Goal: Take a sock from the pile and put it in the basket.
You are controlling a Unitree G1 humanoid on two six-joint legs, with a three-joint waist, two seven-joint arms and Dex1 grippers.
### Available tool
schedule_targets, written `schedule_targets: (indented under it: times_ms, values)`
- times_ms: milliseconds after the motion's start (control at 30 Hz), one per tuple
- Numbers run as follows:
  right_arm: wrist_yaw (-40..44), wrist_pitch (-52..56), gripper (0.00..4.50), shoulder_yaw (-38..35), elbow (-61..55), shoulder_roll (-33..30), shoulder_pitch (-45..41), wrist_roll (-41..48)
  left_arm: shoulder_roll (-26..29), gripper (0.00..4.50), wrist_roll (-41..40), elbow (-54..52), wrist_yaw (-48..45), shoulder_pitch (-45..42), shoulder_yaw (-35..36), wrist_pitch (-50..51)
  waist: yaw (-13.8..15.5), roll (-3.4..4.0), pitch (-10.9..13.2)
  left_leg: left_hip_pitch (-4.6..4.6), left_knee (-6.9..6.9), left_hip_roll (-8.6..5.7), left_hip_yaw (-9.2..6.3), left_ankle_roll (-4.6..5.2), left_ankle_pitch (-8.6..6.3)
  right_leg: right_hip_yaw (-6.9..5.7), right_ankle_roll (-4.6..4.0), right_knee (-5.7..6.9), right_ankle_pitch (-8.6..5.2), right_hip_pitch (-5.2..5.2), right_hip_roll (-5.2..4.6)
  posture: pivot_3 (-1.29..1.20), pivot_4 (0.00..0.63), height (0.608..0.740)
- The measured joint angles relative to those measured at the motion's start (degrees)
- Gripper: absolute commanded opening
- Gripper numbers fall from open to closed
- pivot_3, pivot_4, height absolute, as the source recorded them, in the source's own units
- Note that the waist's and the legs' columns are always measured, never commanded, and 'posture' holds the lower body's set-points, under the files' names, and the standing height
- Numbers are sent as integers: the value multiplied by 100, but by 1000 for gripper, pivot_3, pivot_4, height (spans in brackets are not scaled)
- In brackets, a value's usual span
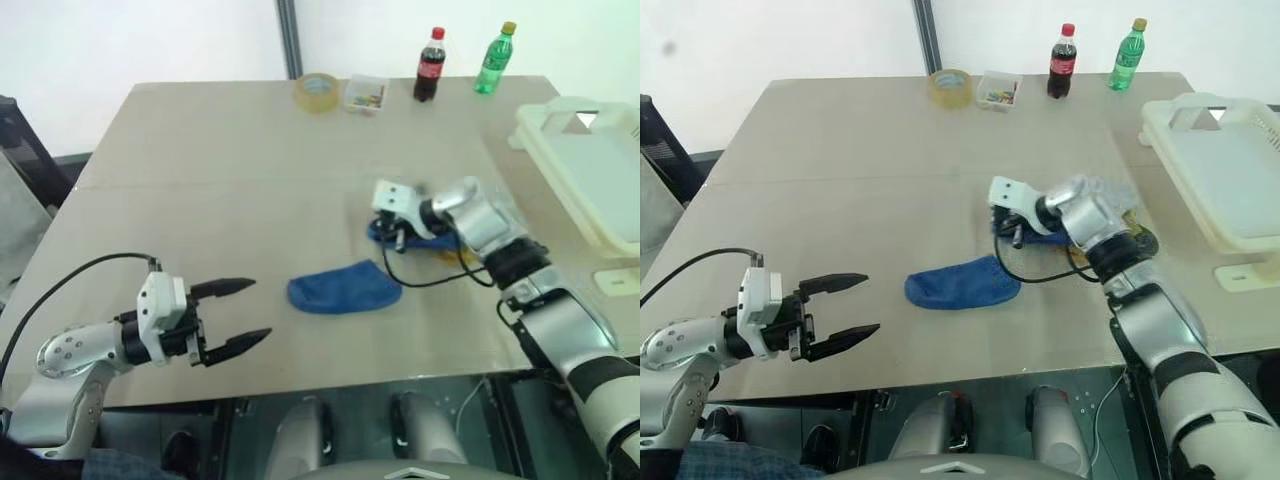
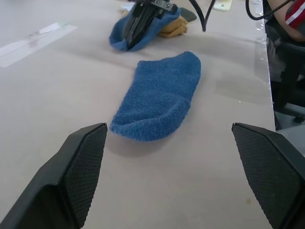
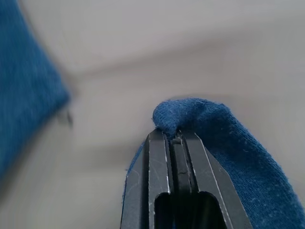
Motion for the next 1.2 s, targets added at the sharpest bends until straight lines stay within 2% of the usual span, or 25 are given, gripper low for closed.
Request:
schedule_targets:
  times_ms: [67, 200, 433, 533, 667, 700, 833, 967, 1100, 1200]
  values:
    - [-166, -274, 83, 89, 571, 549, -429, -75, 0, 4500, 12, 37, -7, -26, -11, -49, -3, 1, 1, -1, -1, -3, -1, -16, 9, -1, 0, 2, 0, -1, 0, 0, 150, 740]
    - [-446, -661, 83, 22, 1600, 1249, -999, -83, -27, 4500, 32, 30, 17, 100, -5, -76, -5, 2, 2, -3, -7, -2, 1, -19, 10, -3, 0, 0, 0, -4, -3, 0, 150, 740]
    - [-608, -1053, 83, -162, 2325, 1947, -1297, -4, -72, 4500, 32, -15, 59, 282, 23, -86, -3, 3, 2, -5, -13, 0, 0, -21, 10, -6, 0, 1, 0, -7, -9, 0, 150, 740]
    - [-672, -1065, 984, -318, 2428, 2221, -1419, 79, -88, 4500, 32, -17, 62, 284, 24, -87, -14, 5, 3, -5, -13, 2, -1, -23, 11, -6, -1, 8, 0, -13, -8, 0, 150, 740]
    - [-673, -1087, 3005, -382, 2372, 2249, -1480, 137, -87, 4500, 33, -18, 57, 273, 27, -90, 4, 5, 3, -5, -14, 2, -3, -27, 13, -7, -2, 13, -1, -16, -9, 0, 150, 740]
    - [-675, -1073, 3203, -387, 2352, 2245, -1480, 140, -87, 4500, 33, -17, 57, 273, 27, -90, 2, 5, 3, -5, -14, 2, -3, -27, 13, -6, -2, 13, -1, -16, -10, 0, 150, 740]
    - [-593, -430, 3203, -624, 1268, 1962, -1243, 384, -153, 4500, 0, 4, 121, 174, 56, -85, 12, 3, 3, -9, -14, 3, -7, -27, 13, -6, -2, 13, 0, -19, -12, 0, 150, 740]
    - [-469, 779, 3203, -824, -836, 1335, -445, 733, -257, 4500, -19, 243, 339, -156, 139, -77, 40, -1, 0, -15, -13, 0, -11, -26, 13, -11, 3, 14, 2, -20, -15, 0, 150, 740]
    - [-635, 1932, 3203, -966, -2360, 556, 505, 910, -339, 4500, 160, 787, 620, -772, 152, -127, 38, -2, -1, -13, -10, -11, -10, -19, 11, -10, 3, 22, 3, -20, -15, 0, 150, 740]
    - [-826, 2621, 3203, -1349, -2905, 184, 1091, 1148, -440, 4500, 302, 1361, 859, -1405, 44, -143, 49, -4, -2, -11, -6, -20, -8, -9, 5, -12, 16, 30, 10, -19, -10, 0, 150, 740]
